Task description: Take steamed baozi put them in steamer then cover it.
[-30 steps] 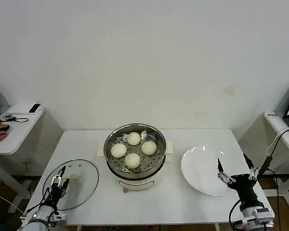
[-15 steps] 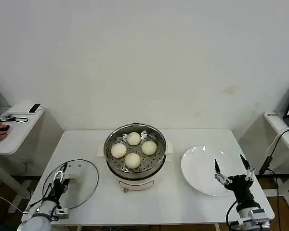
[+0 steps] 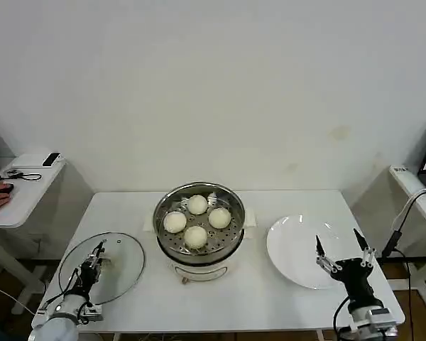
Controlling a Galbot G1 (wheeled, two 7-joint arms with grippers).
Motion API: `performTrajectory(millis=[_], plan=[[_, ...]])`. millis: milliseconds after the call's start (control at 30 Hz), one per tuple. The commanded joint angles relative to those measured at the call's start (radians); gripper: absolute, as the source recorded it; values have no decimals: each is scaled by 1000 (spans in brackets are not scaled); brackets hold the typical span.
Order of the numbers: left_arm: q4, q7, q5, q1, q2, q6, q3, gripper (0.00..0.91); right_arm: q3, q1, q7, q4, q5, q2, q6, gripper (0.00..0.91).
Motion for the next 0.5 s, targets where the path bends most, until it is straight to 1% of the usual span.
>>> performTrajectory(millis=[33,100,267,500], plan=[[-34,-41,9,16,-4,-8,-31,0,0,-2,-1,4,-5,-1,0,907],[-77,-40,7,38,-4,3,-46,0,1,-4,-3,8,-6,-2,1,907],[-221,5,-27,113,-8,87,-77,0,-11,-14,-3,6,-17,-2,11,907],[-457,115,-70,181,-20,269,-119,0,-8,-33,-5,-8,-17,-9,27,907]])
